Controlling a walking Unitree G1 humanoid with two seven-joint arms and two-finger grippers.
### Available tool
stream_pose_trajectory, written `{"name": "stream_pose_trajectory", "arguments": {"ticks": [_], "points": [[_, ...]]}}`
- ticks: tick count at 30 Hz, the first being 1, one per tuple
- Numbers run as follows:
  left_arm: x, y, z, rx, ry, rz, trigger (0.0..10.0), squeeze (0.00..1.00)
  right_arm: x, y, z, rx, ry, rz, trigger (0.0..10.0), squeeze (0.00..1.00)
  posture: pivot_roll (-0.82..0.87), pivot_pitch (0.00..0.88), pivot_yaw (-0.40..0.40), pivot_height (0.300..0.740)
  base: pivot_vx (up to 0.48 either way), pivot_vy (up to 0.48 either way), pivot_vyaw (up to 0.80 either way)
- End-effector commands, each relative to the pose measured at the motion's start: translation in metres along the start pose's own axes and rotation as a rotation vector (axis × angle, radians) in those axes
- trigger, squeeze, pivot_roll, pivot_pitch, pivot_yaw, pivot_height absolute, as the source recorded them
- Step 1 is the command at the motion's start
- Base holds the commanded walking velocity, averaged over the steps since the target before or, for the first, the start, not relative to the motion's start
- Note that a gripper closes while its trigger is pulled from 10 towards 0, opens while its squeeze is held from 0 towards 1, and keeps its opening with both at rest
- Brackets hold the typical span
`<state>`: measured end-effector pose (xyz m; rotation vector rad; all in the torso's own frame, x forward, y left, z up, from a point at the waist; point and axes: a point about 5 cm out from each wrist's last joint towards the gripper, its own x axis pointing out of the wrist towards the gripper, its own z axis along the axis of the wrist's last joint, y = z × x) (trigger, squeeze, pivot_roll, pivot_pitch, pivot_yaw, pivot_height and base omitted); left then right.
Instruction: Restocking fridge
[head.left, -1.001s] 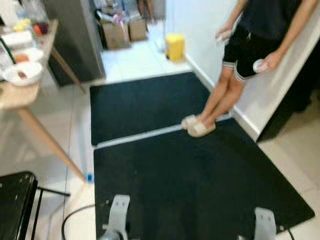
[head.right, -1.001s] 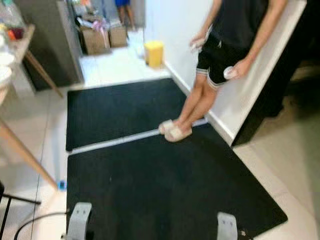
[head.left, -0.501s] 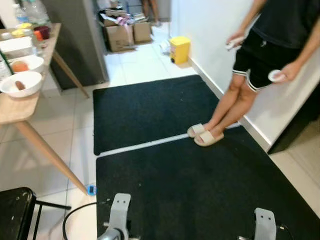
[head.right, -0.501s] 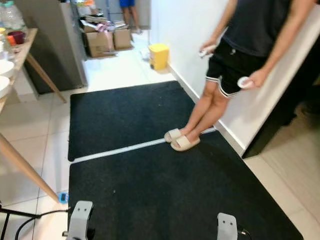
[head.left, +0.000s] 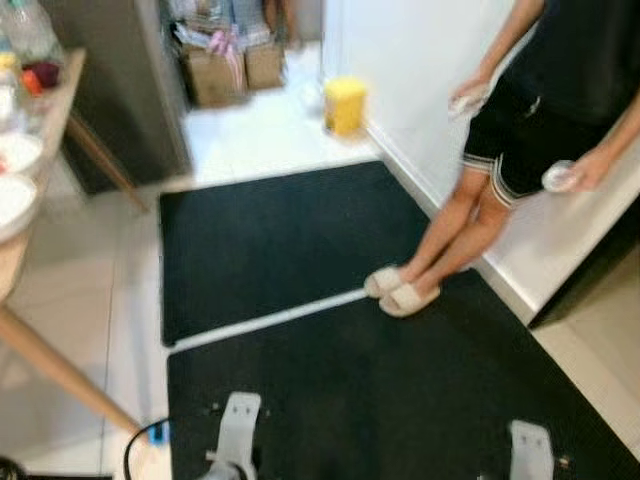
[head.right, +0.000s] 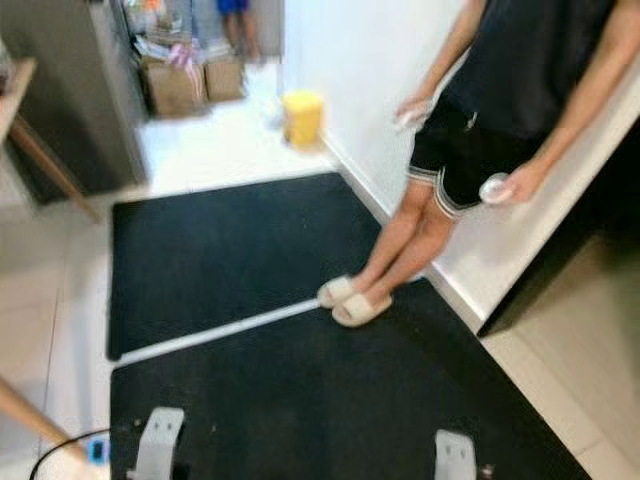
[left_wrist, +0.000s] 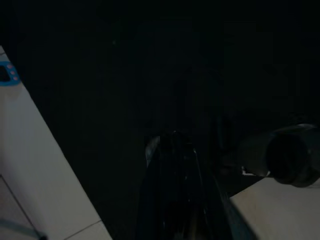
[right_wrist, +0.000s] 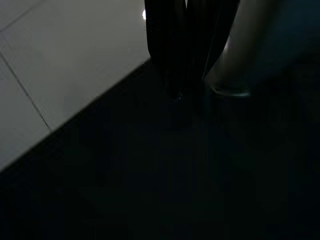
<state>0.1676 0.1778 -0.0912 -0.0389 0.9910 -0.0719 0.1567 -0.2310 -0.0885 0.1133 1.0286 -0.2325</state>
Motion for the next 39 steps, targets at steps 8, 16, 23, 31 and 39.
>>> {"name": "stream_pose_trajectory", "arguments": {"ticks": [8, 16, 23, 31, 39], "points": [[-0.0007, 0.0012, -0.0037, -0.004, 0.016, 0.003, 10.0, 0.00, -0.0002, 0.0053, -0.0070, 0.010, 0.023, 0.012, 10.0, 0.00, 0.00, 0.012, -0.023, 0.740, 0.372, 0.000, 0.00], [-0.0007, 0.0010, -0.0036, -0.004, 0.015, 0.002, 10.0, 0.00, -0.0002, 0.0054, -0.0072, 0.011, 0.023, 0.012, 10.0, 0.00, 0.00, 0.011, -0.023, 0.740, 0.371, 0.000, 0.00], [-0.0006, 0.0010, -0.0036, -0.005, 0.015, 0.001, 10.0, 0.00, -0.0003, 0.0051, -0.0073, 0.011, 0.024, 0.012, 10.0, 0.00, 0.00, 0.012, -0.023, 0.740, 0.372, 0.000, 0.00], [-0.0010, 0.0016, -0.0046, -0.002, 0.019, 0.000, 10.0, 0.00, -0.0005, 0.0042, -0.0080, 0.007, 0.025, 0.010, 10.0, 0.00, 0.00, 0.004, -0.023, 0.740, 0.369, 0.000, 0.00], [-0.0009, 0.0015, -0.0044, 0.000, 0.018, -0.002, 10.0, 0.00, -0.0004, 0.0039, -0.0070, 0.004, 0.023, 0.011, 10.0, 0.00, 0.00, 0.001, -0.024, 0.740, 0.372, 0.000, 0.00]]}}
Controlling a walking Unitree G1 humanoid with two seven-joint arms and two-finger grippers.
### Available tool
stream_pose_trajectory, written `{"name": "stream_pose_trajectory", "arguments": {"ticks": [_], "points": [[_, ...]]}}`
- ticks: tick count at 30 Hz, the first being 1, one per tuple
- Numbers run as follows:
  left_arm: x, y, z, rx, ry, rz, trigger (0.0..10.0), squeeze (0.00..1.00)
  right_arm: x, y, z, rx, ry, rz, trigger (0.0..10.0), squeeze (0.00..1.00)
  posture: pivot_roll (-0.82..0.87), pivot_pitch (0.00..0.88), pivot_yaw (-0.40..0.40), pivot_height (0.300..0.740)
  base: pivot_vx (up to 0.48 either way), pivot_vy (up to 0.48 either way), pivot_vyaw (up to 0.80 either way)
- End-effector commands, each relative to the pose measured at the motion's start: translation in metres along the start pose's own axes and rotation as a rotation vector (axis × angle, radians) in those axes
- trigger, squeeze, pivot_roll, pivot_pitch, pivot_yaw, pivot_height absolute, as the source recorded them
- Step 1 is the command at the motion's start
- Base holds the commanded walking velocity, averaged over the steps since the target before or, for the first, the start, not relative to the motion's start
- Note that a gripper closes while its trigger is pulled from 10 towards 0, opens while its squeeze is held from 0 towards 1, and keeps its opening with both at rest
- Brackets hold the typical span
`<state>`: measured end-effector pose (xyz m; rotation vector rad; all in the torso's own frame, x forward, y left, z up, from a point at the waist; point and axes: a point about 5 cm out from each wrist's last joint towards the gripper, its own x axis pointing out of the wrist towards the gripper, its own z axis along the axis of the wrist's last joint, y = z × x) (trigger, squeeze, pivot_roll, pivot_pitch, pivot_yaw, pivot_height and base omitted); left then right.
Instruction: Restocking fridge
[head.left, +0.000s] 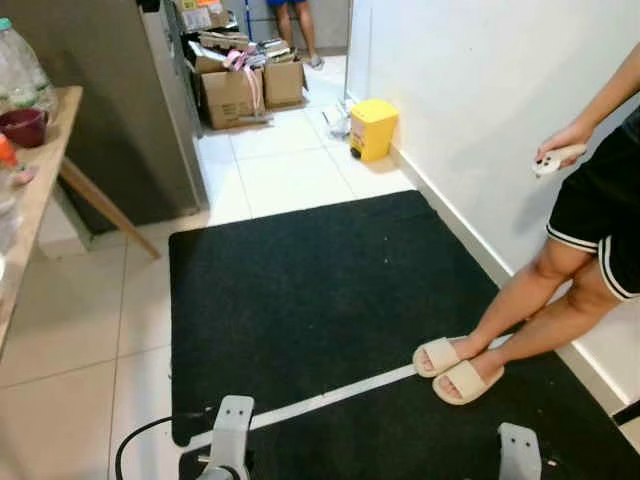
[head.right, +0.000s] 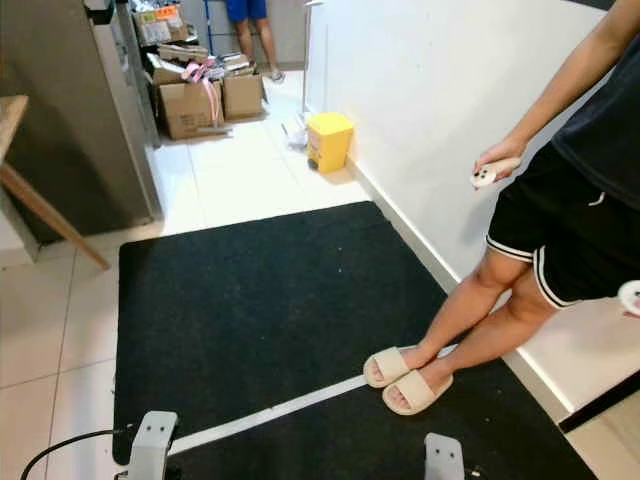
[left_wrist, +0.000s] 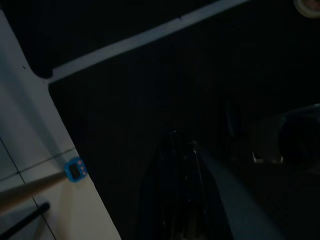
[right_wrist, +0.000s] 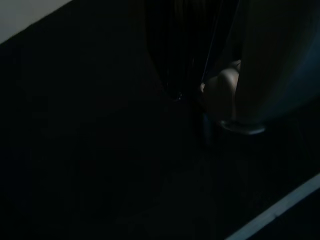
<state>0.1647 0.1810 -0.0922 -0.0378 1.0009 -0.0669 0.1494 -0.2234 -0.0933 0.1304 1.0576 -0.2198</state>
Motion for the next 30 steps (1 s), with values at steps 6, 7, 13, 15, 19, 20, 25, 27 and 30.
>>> {"name": "stream_pose_trajectory", "arguments": {"ticks": [6, 7, 13, 15, 19, 20, 25, 27, 30], "points": [[0.0002, -0.0020, -0.0013, 0.003, 0.008, -0.010, 10.0, 0.00, 0.0001, -0.0019, 0.0031, 0.000, -0.008, -0.005, 10.0, 0.00, 0.00, 0.004, -0.021, 0.740, 0.370, 0.000, 0.00], [0.0002, -0.0021, -0.0013, 0.003, 0.008, -0.010, 10.0, 0.00, 0.0001, -0.0018, 0.0031, 0.001, -0.008, -0.006, 10.0, 0.00, 0.00, 0.004, -0.022, 0.740, 0.368, 0.000, 0.00], [0.0003, -0.0026, -0.0013, 0.002, 0.009, -0.010, 10.0, 0.00, -0.0001, -0.0021, 0.0018, 0.003, -0.006, -0.007, 10.0, 0.00, 0.00, 0.005, -0.022, 0.740, 0.372, 0.000, 0.00], [0.0004, -0.0028, -0.0013, -0.001, 0.009, -0.010, 10.0, 0.00, -0.0001, -0.0021, 0.0014, 0.003, -0.004, -0.007, 10.0, 0.00, 0.00, 0.005, -0.024, 0.740, 0.368, 0.000, 0.00], [0.0002, -0.0026, -0.0019, -0.003, 0.010, -0.010, 10.0, 0.00, 0.0001, -0.0007, 0.0017, 0.004, -0.005, -0.004, 10.0, 0.00, 0.00, 0.004, -0.022, 0.740, 0.371, 0.000, 0.00], [0.0002, -0.0026, -0.0019, -0.003, 0.010, -0.010, 10.0, 0.00, 0.0001, -0.0007, 0.0017, 0.004, -0.005, -0.004, 10.0, 0.00, 0.00, 0.004, -0.022, 0.740, 0.371, 0.000, 0.00], [0.0001, -0.0024, -0.0022, -0.003, 0.010, -0.010, 10.0, 0.00, 0.0002, 0.0002, 0.0022, 0.006, -0.008, -0.002, 10.0, 0.00, 0.00, 0.004, -0.023, 0.740, 0.369, 0.000, 0.00], [0.0001, -0.0024, -0.0023, -0.004, 0.010, -0.010, 10.0, 0.00, 0.0002, 0.0004, 0.0021, 0.006, -0.008, -0.002, 10.0, 0.00, 0.00, 0.004, -0.022, 0.740, 0.369, 0.000, 0.00], [0.0001, -0.0025, -0.0022, -0.004, 0.009, -0.011, 10.0, 0.00, 0.0002, 0.0004, 0.0021, 0.007, -0.009, -0.002, 10.0, 0.00, 0.00, 0.004, -0.021, 0.740, 0.371, 0.000, 0.00]]}}
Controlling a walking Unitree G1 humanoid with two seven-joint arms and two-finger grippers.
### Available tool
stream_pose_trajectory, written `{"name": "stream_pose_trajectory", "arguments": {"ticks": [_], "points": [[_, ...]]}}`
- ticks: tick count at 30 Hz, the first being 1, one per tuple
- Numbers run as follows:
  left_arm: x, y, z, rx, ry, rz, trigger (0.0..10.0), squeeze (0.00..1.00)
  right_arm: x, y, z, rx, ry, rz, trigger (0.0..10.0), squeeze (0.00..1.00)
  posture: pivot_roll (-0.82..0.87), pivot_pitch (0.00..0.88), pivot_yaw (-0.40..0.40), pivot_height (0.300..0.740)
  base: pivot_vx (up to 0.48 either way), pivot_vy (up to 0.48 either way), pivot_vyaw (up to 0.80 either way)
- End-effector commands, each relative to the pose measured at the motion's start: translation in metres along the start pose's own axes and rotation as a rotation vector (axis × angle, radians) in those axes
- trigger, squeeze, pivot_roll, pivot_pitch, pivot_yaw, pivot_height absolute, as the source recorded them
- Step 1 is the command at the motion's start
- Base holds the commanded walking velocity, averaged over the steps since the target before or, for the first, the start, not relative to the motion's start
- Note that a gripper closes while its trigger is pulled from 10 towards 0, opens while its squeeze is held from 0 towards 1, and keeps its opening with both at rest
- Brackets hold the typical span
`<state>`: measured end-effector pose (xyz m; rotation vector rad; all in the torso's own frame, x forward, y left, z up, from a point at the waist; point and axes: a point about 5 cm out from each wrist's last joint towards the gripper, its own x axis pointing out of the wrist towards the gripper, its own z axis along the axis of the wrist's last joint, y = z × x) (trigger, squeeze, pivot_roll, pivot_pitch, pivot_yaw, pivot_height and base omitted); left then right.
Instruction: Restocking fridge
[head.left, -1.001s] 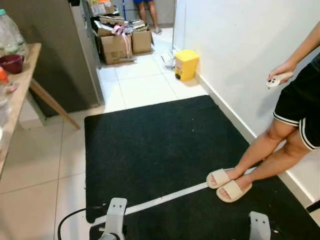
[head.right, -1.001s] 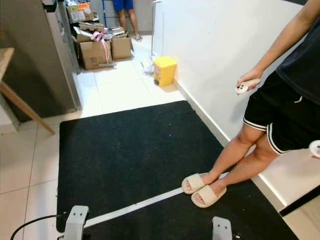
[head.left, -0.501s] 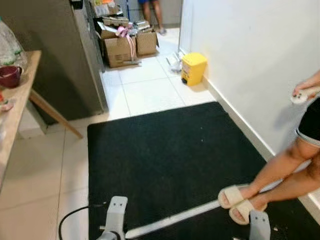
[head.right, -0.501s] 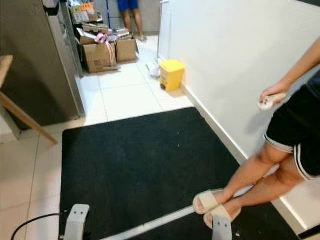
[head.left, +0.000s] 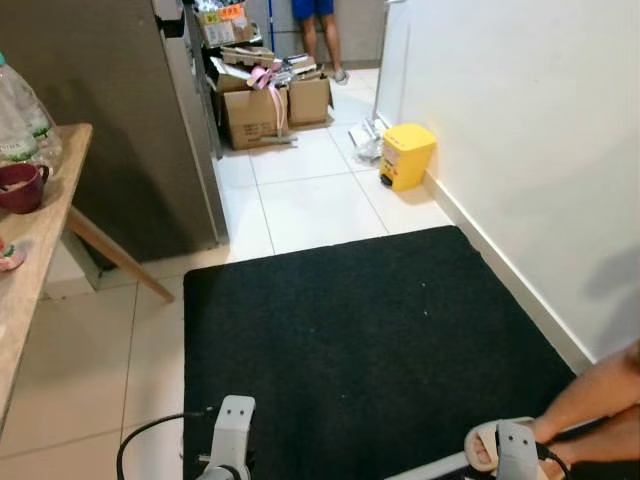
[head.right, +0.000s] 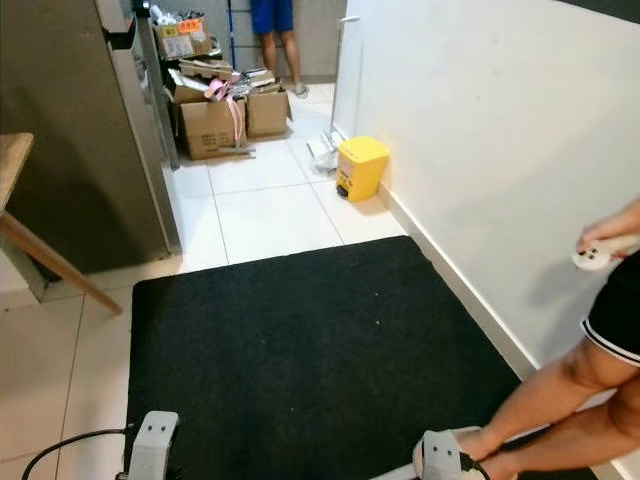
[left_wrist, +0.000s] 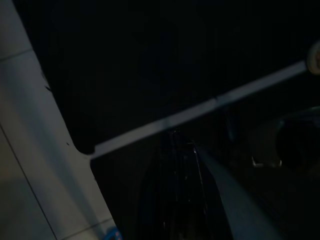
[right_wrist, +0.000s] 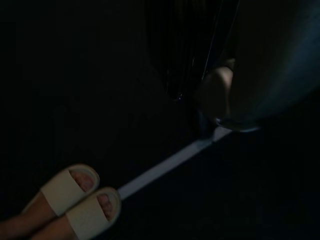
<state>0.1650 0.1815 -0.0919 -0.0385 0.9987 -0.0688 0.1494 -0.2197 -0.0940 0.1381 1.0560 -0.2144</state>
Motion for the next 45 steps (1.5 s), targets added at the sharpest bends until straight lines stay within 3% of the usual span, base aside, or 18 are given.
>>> {"name": "stream_pose_trajectory", "arguments": {"ticks": [1, 24, 36, 45], "points": [[0.0002, -0.0031, -0.0026, -0.005, 0.011, -0.010, 10.0, 0.00, 0.0000, -0.0033, 0.0031, 0.003, -0.008, -0.011, 10.0, 0.00, 0.00, 0.004, -0.022, 0.740, 0.371, 0.000, 0.00], [0.0005, -0.0046, -0.0030, -0.018, 0.014, -0.007, 10.0, 0.00, -0.0002, -0.0033, 0.0028, 0.010, -0.012, 0.003, 10.0, 0.00, 0.00, 0.004, -0.022, 0.740, 0.356, 0.000, 0.00], [0.0005, -0.0062, -0.0053, -0.017, 0.026, -0.009, 10.0, 0.00, -0.0005, -0.0031, 0.0017, -0.001, -0.012, 0.023, 10.0, 0.00, -0.01, 0.006, -0.024, 0.740, 0.000, 0.000, 0.00], [0.0004, -0.0057, -0.0049, -0.001, 0.027, -0.021, 10.0, 0.00, -0.0006, -0.0010, 0.0024, 0.047, -0.022, 0.068, 10.0, 0.00, -0.01, 0.002, -0.022, 0.740, 0.000, 0.000, 0.23]]}}
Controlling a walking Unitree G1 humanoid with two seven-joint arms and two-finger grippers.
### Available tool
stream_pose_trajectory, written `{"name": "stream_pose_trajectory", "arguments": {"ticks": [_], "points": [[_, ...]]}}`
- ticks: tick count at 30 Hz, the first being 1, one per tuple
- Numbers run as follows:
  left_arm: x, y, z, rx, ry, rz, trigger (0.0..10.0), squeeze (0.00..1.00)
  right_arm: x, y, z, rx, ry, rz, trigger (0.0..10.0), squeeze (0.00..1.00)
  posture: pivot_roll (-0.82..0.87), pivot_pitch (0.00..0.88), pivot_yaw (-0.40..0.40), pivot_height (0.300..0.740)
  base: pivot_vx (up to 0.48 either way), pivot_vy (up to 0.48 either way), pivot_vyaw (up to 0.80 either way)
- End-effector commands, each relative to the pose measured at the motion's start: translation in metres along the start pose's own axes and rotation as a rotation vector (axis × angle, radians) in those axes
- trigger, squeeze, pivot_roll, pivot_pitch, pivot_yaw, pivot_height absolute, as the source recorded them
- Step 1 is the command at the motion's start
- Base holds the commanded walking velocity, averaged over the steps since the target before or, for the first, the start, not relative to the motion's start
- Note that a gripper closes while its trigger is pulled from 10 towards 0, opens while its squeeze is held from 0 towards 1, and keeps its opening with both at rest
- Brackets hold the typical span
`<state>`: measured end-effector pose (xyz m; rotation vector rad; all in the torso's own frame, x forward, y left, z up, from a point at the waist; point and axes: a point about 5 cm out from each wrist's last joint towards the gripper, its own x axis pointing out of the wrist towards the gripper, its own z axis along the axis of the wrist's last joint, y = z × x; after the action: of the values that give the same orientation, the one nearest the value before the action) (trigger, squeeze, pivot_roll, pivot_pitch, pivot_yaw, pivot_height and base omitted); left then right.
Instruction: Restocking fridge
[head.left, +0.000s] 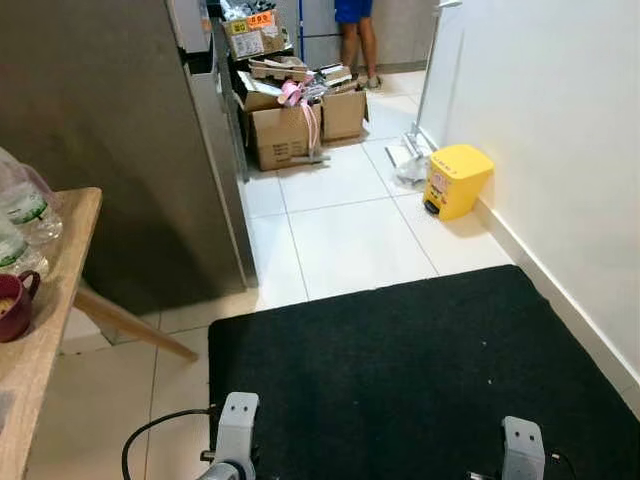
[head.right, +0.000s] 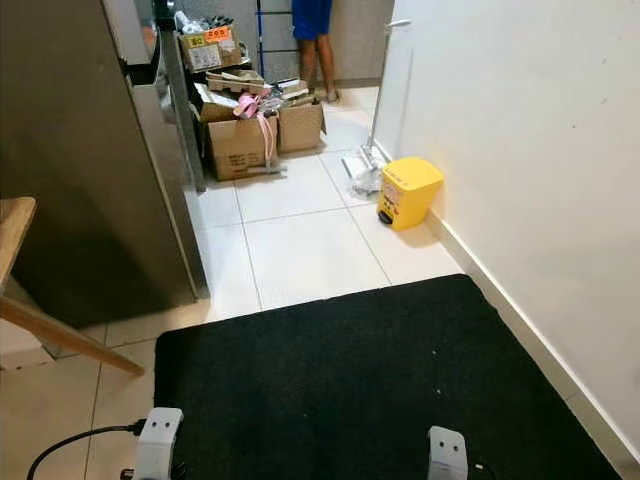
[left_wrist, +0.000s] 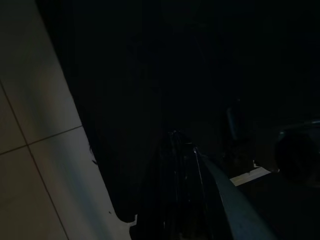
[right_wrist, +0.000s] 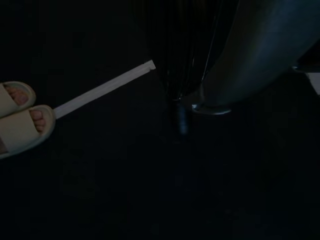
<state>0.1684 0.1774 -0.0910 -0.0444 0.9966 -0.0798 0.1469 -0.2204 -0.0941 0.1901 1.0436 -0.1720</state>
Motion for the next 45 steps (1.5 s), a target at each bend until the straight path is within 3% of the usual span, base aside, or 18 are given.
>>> {"name": "stream_pose_trajectory", "arguments": {"ticks": [1, 38, 45], "points": [[-0.0010, -0.0019, -0.0080, 0.002, 0.029, -0.011, 10.0, 0.00, 0.0005, 0.0005, 0.0048, 0.023, -0.019, 0.009, 10.0, 0.00, -0.01, 0.002, -0.022, 0.740, 0.000, 0.000, 0.76], [-0.0008, -0.0056, -0.0096, 0.019, 0.039, -0.041, 10.0, 0.00, 0.0005, 0.0033, 0.0023, 0.042, -0.013, 0.036, 10.0, 0.00, -0.01, 0.006, -0.018, 0.740, 0.000, 0.000, 0.75], [-0.0008, -0.0065, -0.0100, 0.027, 0.040, -0.045, 10.0, 0.00, 0.0000, 0.0003, 0.0013, 0.044, -0.008, 0.014, 10.0, 0.00, -0.01, 0.004, -0.018, 0.740, 0.000, -0.037, 0.00]]}}
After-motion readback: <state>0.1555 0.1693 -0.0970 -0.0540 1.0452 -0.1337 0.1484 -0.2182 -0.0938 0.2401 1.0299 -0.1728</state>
